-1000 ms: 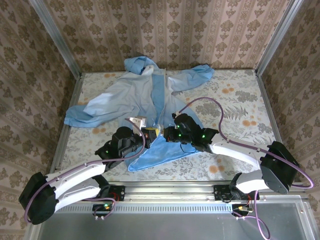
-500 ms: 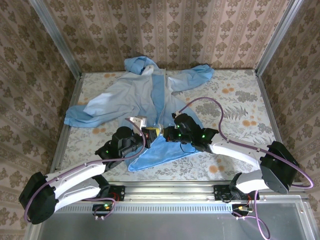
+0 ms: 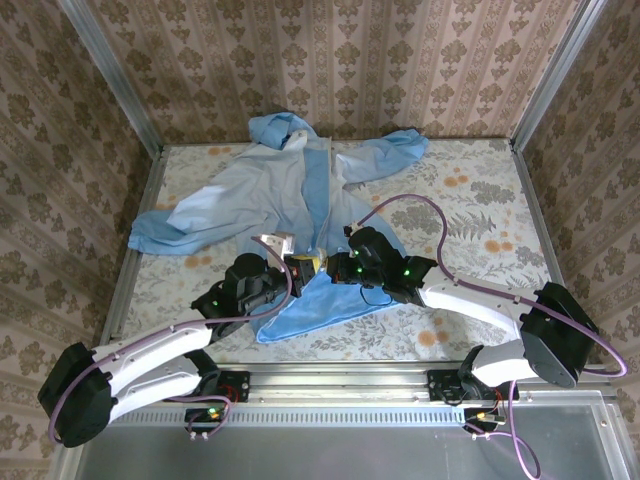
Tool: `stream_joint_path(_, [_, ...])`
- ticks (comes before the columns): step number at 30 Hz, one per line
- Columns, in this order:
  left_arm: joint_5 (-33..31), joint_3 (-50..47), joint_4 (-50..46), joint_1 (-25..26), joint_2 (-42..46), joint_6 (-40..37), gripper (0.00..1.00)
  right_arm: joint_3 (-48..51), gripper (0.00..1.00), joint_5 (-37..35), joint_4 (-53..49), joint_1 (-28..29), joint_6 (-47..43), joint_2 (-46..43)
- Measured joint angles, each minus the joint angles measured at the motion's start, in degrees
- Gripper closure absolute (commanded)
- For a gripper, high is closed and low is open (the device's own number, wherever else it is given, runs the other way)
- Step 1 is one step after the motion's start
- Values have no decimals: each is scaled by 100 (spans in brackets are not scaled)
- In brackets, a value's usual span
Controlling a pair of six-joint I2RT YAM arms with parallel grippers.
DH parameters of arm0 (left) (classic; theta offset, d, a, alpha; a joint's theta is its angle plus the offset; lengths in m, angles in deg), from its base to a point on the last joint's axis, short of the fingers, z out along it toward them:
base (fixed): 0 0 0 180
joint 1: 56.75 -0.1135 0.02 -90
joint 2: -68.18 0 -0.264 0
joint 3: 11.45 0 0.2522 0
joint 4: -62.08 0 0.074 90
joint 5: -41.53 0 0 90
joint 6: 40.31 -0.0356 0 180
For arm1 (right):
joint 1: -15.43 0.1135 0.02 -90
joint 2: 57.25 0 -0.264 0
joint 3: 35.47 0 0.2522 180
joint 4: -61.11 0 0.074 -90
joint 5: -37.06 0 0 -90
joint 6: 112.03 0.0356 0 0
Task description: Zip up the jacket
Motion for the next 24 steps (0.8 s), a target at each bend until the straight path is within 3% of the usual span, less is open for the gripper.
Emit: stream_joint_path(24, [-223,-17,-168,120,55,-151,100,-33,100,39,28,0,267,0])
